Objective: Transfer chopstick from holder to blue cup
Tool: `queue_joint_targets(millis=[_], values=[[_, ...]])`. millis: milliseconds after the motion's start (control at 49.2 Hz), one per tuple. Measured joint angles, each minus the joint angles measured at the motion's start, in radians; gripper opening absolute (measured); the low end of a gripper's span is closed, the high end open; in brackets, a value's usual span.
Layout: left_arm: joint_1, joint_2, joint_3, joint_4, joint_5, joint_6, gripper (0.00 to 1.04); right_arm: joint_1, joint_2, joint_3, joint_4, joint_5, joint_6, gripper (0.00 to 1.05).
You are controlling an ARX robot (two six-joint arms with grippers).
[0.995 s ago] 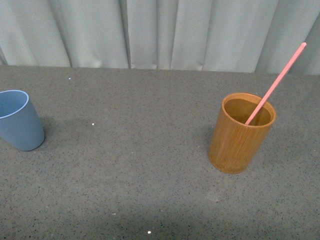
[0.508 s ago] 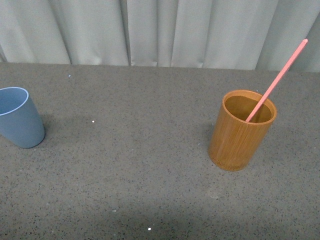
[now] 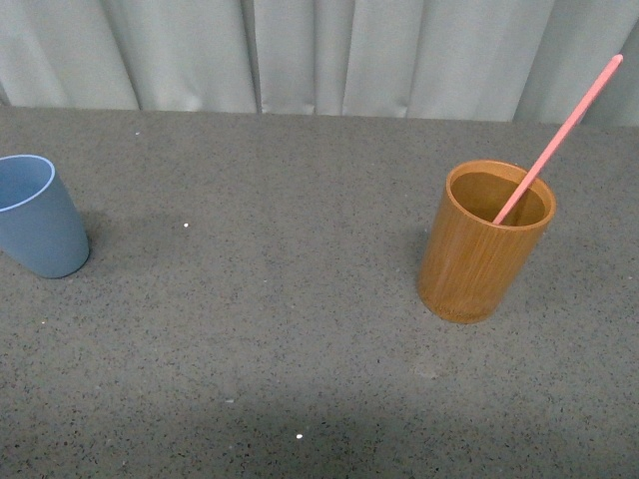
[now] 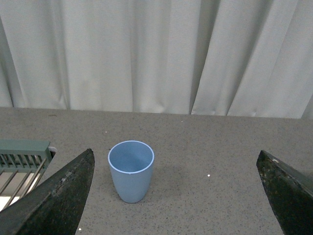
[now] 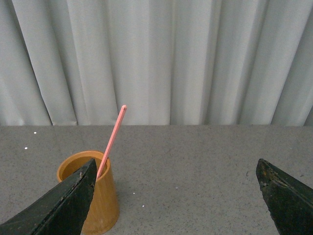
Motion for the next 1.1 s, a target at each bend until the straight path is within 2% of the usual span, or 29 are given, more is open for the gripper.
queue_joint_targets(millis=[61, 102, 142, 203, 305, 366, 406, 508, 670, 874, 1097], values=[[0.0, 0.0, 0.0, 0.0, 0.0, 0.0, 0.98, 0.0, 0.0, 0.0, 0.0, 0.0, 0.0, 0.95], [-0.002, 0.027, 0.023, -0.069, 0.005, -0.066, 0.98, 0.0, 0.0, 0.0, 0.0, 0.0, 0.0, 0.95], [-0.009, 0.088, 0.06, -0.175, 0.002, -0.2, 0.98, 0.0, 0.0, 0.0, 0.0, 0.0, 0.0, 0.95], [-0.012, 0.155, 0.081, -0.256, 0.0, -0.369, 0.98, 0.0, 0.0, 0.0, 0.0, 0.0, 0.0, 0.95], [-0.008, 0.23, 0.084, -0.25, 0.014, -0.618, 0.98, 0.0, 0.0, 0.0, 0.0, 0.0, 0.0, 0.95], [0.0, 0.315, 0.109, -0.181, 0.004, -0.757, 0.98, 0.0, 0.0, 0.0, 0.0, 0.0, 0.0, 0.95], [0.002, 0.378, 0.126, -0.128, -0.004, -0.79, 0.98, 0.0, 0.0, 0.0, 0.0, 0.0, 0.0, 0.95], [0.001, 0.608, 0.172, 0.047, -0.049, -0.829, 0.98, 0.0, 0.0, 0.0, 0.0, 0.0, 0.0, 0.95], [-0.031, 0.882, 0.249, 0.202, -0.114, -0.835, 0.98, 0.0, 0.0, 0.0, 0.0, 0.0, 0.0, 0.95], [-0.097, 1.201, 0.372, 0.305, -0.184, -0.834, 0.98, 0.0, 0.0, 0.0, 0.0, 0.0, 0.0, 0.95], [-0.105, 1.419, 0.479, 0.333, -0.192, -0.822, 0.98, 0.0, 0.0, 0.0, 0.0, 0.0, 0.0, 0.95]])
